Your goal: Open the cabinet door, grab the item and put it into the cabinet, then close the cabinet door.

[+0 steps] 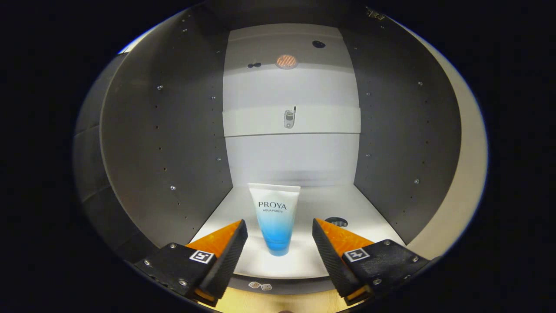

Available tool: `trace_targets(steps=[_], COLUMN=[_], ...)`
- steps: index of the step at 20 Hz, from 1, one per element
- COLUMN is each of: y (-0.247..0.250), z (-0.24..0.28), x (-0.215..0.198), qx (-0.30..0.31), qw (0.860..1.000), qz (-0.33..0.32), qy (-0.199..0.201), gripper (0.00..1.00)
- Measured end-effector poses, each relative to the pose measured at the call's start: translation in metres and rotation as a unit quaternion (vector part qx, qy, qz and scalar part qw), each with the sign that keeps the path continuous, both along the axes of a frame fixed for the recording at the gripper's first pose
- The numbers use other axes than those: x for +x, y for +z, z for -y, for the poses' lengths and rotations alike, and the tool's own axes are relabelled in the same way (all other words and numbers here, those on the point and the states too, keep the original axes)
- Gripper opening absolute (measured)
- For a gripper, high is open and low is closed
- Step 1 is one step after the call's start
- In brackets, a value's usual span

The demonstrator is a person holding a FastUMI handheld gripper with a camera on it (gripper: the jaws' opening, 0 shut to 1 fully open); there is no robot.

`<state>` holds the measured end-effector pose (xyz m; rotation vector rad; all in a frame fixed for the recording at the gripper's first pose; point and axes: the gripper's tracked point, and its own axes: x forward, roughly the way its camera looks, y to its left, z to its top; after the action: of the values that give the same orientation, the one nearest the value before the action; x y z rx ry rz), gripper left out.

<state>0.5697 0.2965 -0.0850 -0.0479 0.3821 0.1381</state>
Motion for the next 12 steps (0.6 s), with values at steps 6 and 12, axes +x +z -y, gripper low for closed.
trace_targets(steps=[6,12], y=[0.018,0.033], z=[0.01,0.015], x=[-0.046,-0.121], qx=[-0.004,-0.003], qw=[0.999,0.998], qz=[0.039,0.066], qy=[-0.012,0.0], gripper=[0.94,0.94])
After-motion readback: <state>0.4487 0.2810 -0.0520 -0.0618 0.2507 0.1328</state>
